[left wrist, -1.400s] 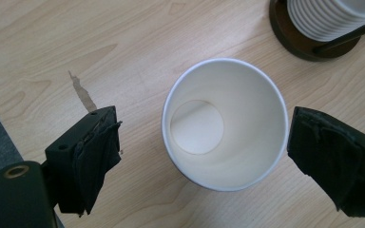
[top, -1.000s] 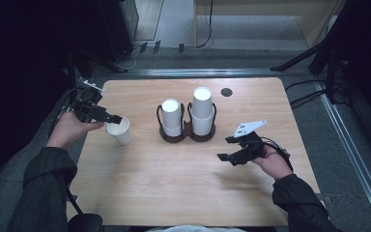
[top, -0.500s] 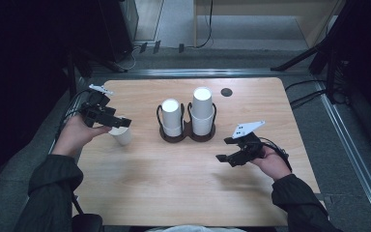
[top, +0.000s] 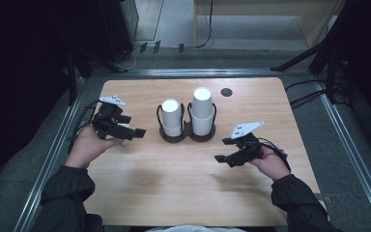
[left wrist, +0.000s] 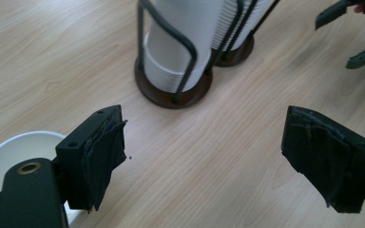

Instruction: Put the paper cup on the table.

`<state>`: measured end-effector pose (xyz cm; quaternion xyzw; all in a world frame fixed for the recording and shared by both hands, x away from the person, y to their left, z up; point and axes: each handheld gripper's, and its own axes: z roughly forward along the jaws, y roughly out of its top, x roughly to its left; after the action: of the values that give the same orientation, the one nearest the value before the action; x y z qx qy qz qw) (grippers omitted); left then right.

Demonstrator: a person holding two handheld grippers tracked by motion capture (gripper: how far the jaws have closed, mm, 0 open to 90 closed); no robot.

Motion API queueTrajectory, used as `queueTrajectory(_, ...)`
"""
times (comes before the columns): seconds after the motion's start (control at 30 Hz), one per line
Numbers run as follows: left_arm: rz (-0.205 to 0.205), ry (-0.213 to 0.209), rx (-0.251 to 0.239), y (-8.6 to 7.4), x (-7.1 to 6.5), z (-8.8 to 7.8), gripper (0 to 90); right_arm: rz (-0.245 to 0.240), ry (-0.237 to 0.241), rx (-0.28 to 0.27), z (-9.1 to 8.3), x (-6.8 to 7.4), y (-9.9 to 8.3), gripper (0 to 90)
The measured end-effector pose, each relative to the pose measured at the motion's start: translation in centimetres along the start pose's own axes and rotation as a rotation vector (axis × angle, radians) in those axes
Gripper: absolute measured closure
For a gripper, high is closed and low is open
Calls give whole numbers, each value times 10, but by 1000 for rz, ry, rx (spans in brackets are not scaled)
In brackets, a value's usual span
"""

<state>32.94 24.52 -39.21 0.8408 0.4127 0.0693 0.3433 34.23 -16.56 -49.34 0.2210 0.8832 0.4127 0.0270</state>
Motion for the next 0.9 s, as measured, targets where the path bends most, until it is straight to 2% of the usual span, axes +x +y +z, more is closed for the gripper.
queueTrajectory(0.13, 18, -24, -15, 0, -12, 3, 146, -8, 3, 4, 1, 1, 1, 245)
queueTrajectory(0.3, 22, -91, -63, -1, -24, 8, 146, -12, 6, 7, 2, 3, 1, 245)
queueTrajectory(0.37, 25, -91, -81, -2, -28, 12, 146, -15, 9, 9, 3, 3, 1, 245)
queueTrajectory(0.5, 60, -75, -75, -4, -35, 21, 146, -18, 9, 15, 4, 4, 1, 245)
queueTrajectory(0.6, 67, -74, -80, -5, -41, 29, 146, -22, 12, 15, 5, 5, 1, 245)
queueTrajectory(0.7, 73, -77, -92, -8, -46, 37, 150, -25, 16, 18, 6, 6, 2, 245)
queueTrajectory(0.9, 83, -100, -87, -12, -53, 50, 150, -25, 23, 15, 9, 10, 3, 245)
